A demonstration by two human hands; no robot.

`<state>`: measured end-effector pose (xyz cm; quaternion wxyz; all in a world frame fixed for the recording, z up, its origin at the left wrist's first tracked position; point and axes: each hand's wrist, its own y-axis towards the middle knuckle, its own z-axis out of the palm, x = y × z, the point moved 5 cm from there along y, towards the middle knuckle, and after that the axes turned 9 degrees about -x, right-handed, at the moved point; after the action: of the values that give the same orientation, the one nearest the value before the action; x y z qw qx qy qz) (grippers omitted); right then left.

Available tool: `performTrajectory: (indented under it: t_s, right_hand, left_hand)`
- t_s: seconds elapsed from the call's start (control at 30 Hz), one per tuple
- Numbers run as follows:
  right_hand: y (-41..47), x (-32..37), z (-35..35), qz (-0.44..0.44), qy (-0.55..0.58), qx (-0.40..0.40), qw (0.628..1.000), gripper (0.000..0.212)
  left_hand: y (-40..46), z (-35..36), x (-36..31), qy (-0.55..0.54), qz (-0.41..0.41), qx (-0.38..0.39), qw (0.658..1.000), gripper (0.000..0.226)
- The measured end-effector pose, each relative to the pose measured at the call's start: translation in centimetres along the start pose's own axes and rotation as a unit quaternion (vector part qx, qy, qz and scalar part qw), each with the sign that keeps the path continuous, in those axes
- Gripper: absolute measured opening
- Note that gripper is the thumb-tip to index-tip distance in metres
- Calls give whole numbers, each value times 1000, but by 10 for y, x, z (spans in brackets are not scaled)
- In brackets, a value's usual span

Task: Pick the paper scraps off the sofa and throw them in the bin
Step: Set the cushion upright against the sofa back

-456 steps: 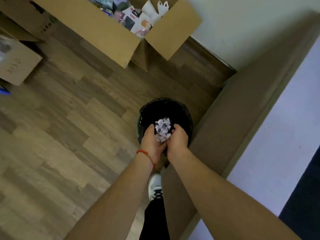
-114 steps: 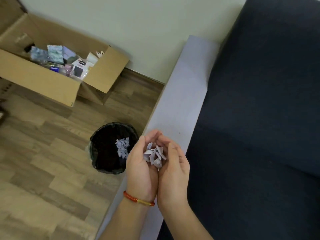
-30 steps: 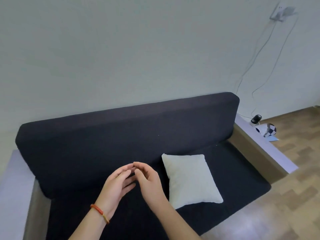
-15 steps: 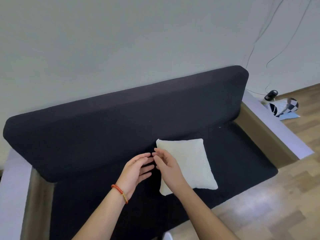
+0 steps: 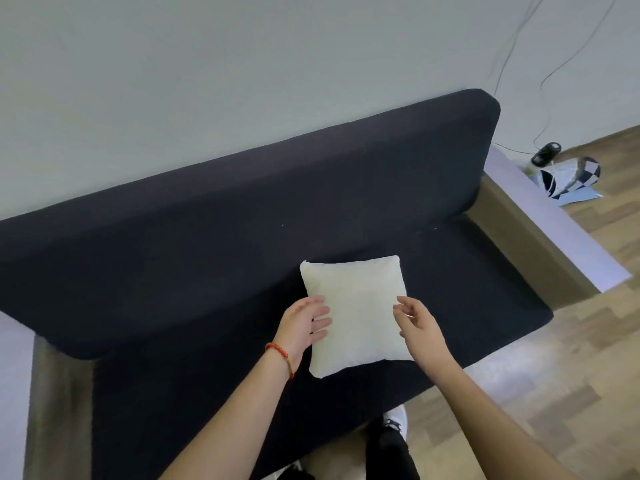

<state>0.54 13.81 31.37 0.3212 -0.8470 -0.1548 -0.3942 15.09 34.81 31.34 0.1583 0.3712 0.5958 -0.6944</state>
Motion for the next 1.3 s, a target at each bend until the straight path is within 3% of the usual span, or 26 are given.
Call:
performTrajectory:
  t_s: [0.2, 0.4, 0.6, 0.7, 0.77, 1.0, 1.2, 1.3]
  right_hand:
    - [92, -23, -40, 25, -23, 25, 999, 35]
    - [205, -70, -44, 61, -82, 58, 993, 56]
    - [286, -140, -13, 155, -77, 94, 980, 71]
    - [307, -169, 7, 196, -48, 101, 974, 76]
    - [314, -183, 24, 208, -44, 118, 970, 78]
    - [309, -196, 64, 219, -11, 152, 964, 82]
    - [306, -201, 81, 214, -22, 114, 970, 81]
    - [305, -200, 80, 213, -23, 104, 971, 78]
  left_hand:
    - [42, 57, 4, -5, -19, -46, 999, 21]
    - [113, 98, 39, 20, -27, -146, 989, 23]
    - [197, 91, 90, 102, -25, -239, 965, 55]
    - [226, 80, 117, 113, -56, -243, 962, 86]
    - [242, 76, 133, 136, -78, -226, 961, 95]
    - [263, 71, 155, 124, -72, -194, 970, 82]
    - [267, 62, 161, 107, -72, -188, 974, 83]
    - [262, 65, 159, 84, -71, -185, 977, 68]
